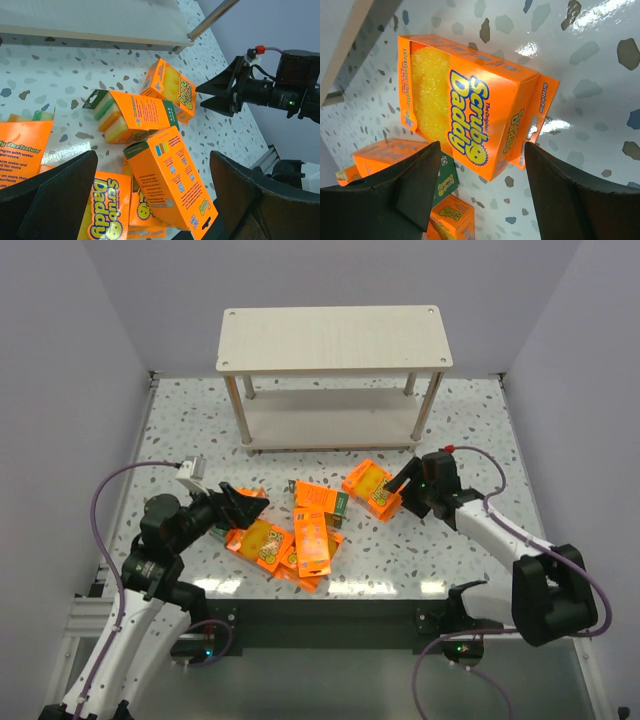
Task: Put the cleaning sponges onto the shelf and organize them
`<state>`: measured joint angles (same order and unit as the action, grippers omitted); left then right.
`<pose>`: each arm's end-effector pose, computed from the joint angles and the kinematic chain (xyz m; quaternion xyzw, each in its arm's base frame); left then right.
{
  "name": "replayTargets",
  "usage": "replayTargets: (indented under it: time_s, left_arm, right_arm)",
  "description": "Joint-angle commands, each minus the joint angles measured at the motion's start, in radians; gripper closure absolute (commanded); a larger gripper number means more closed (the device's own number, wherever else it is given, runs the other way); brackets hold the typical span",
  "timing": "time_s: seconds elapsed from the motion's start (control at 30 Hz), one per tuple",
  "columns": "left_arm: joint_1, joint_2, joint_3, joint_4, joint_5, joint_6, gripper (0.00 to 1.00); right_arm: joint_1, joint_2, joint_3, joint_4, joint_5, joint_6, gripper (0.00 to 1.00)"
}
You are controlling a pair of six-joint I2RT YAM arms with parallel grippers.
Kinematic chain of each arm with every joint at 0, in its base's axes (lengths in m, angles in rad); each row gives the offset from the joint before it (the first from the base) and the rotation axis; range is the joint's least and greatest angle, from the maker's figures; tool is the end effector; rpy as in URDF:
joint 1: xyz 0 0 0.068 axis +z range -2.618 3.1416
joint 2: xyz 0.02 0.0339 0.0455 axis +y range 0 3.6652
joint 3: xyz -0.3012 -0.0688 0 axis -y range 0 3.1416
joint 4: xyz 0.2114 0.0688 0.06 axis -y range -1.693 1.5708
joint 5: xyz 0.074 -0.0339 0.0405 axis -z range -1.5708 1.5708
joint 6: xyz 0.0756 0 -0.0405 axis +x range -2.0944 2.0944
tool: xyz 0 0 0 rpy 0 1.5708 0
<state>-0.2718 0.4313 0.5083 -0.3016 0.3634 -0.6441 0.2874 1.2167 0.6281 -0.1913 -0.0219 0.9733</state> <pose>0.0829 -0.0510 0.2833 -0.0316 0.7766 -0.3978 0.4875 0.2211 0.0671 0.2234 0.3063 0.8705 0.2352 0.3052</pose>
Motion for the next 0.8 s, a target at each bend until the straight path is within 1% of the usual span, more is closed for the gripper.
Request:
replayTargets:
  time_s: [0.0,0.2,0.3,0.33,0.37,0.43,0.47,0.53,0.57,0.67,0.77]
  left_arm:
    - [-0.004,0.003,0.007,0.024,0.011,-0.002,0.0]
    - [-0.004,-0.003,0.001,0.021,0.005,-0.006,0.0]
    - [-0.004,0.001,0.001,0.024,0.006,-0.008,0.0]
    - [-0.004,0.003,0.004,0.022,0.006,-0.003,0.0]
    - [-0.004,0.003,0.006,0.021,0.005,0.0,0.0]
    - [-0.004,0.009,0.016,0.012,0.0,0.006,0.0]
    - [-0.004,0.009,0.021,0.01,0.002,0.008,0.0]
    - [-0.004,0.007,0.024,0.001,-0.003,0.015,0.0]
    - [-0.006,0.007,0.025,-0.002,-0.003,0.015,0.0]
    - [-0.004,0.006,0.026,-0.004,-0.004,0.017,0.0]
    - [-0.004,0.009,0.026,-0.002,-0.006,0.017,0.0]
  right_arm:
    - [-0.001,0.05,-0.011,0.09,-0.042,-0.021,0.28]
    - [-0.002,0.158,-0.024,0.168,-0.038,-0.007,0.3]
    - [-0.002,0.236,-0.033,0.188,-0.029,0.005,0.35]
    - [-0.002,0.253,-0.042,0.213,-0.029,0.013,0.38]
    - [-0.002,0.268,-0.048,0.24,-0.026,0.021,0.47]
    - [-0.004,0.311,-0.068,0.268,-0.015,0.042,0.6]
    - [-0.004,0.323,-0.073,0.289,-0.01,0.048,0.77]
    - [-0.005,0.351,-0.082,0.302,-0.01,0.054,0.89]
    - [-0.007,0.359,-0.082,0.306,-0.01,0.054,1.0]
    - [-0.016,0.357,-0.09,0.308,-0.022,0.054,1.0]
    - [-0.024,0.299,-0.103,0.297,-0.044,0.051,1.0]
